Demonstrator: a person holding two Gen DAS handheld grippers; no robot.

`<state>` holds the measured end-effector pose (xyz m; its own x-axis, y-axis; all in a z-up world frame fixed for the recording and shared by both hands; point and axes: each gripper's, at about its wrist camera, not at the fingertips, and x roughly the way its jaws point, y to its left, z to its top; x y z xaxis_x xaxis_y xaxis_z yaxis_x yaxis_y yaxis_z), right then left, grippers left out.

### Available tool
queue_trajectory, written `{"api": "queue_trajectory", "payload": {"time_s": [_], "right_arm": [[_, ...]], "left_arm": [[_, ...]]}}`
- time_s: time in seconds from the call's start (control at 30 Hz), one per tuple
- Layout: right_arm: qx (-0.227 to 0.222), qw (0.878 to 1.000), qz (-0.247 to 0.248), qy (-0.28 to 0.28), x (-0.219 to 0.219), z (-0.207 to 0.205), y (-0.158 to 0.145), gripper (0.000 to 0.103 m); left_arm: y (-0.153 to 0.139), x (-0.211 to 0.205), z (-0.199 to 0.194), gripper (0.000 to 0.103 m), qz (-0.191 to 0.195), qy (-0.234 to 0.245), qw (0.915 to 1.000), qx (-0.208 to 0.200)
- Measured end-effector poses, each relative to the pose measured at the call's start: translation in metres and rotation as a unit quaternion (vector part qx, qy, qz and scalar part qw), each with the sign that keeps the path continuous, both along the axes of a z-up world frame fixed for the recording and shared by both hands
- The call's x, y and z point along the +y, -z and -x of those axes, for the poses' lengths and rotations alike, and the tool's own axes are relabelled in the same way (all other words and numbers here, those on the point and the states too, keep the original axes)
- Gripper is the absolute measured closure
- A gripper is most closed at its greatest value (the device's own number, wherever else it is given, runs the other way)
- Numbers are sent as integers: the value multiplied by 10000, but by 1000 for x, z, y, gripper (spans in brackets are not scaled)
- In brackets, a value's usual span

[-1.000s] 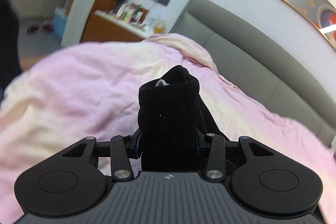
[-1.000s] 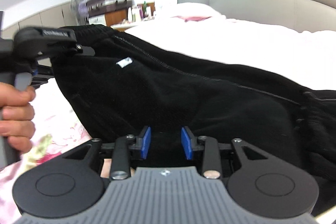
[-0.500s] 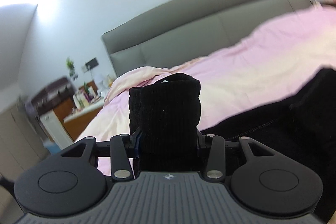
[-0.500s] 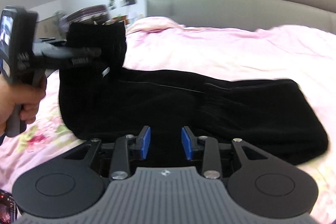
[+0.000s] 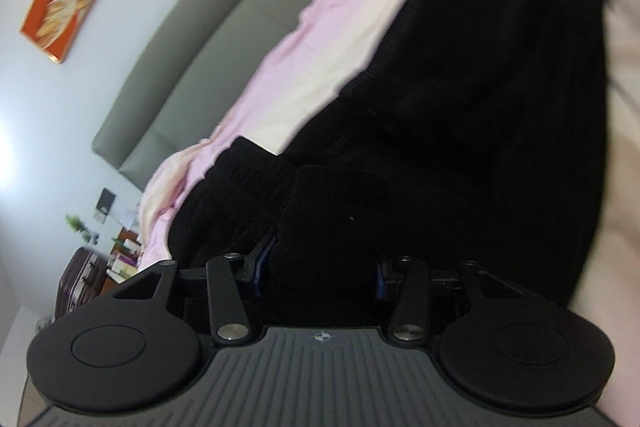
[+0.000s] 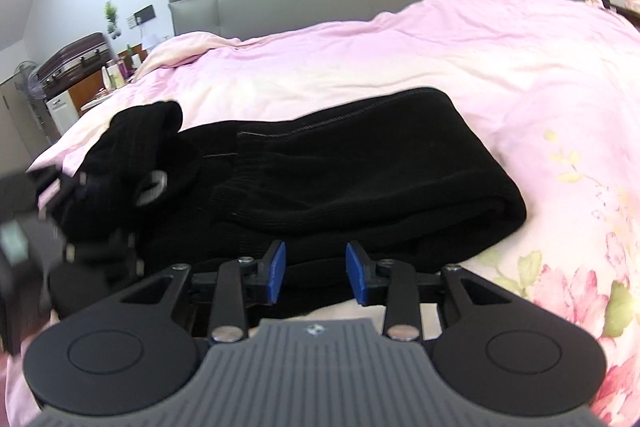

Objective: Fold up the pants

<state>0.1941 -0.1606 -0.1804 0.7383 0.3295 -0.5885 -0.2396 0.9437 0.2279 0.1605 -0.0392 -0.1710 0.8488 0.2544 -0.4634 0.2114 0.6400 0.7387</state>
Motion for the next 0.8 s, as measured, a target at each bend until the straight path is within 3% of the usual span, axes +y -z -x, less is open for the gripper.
{"api": "queue_trajectory", "payload": {"time_s": [0.13, 0.2, 0.27, 0.37, 0.43, 0.53, 0.67, 0.8], "right_arm": [[175, 9998, -97, 75, -6, -7, 7, 72], [213, 9997, -130, 88, -7, -10, 8, 71], [220, 9996, -125, 94, -4, -11, 8, 71], [226, 9996, -114, 99, -3, -11, 7, 70], [222, 9996, -105, 108, -3, -11, 6, 70], [208, 9996, -109, 149, -4, -10, 5, 68], [228, 9995, -102, 166, -3, -10, 6, 67], [231, 9996, -57, 131, 1, -9, 7, 67]], "left_arm": [[9, -2, 6, 48, -123, 89, 9999, -4], [6, -2, 3, 43, -95, 85, 9999, 59], [0, -2, 4, 30, -134, 148, 9998, 80], [-13, -1, 11, 26, 57, 321, 9992, 240], [-29, 4, 24, 26, 455, 463, 9971, 405], [-69, 32, 33, 26, 1783, 316, 9812, 671], [-107, 79, 22, 24, 2540, -438, 9661, 166], [-121, 123, -2, 20, 3272, -1161, 9378, 9]]}}
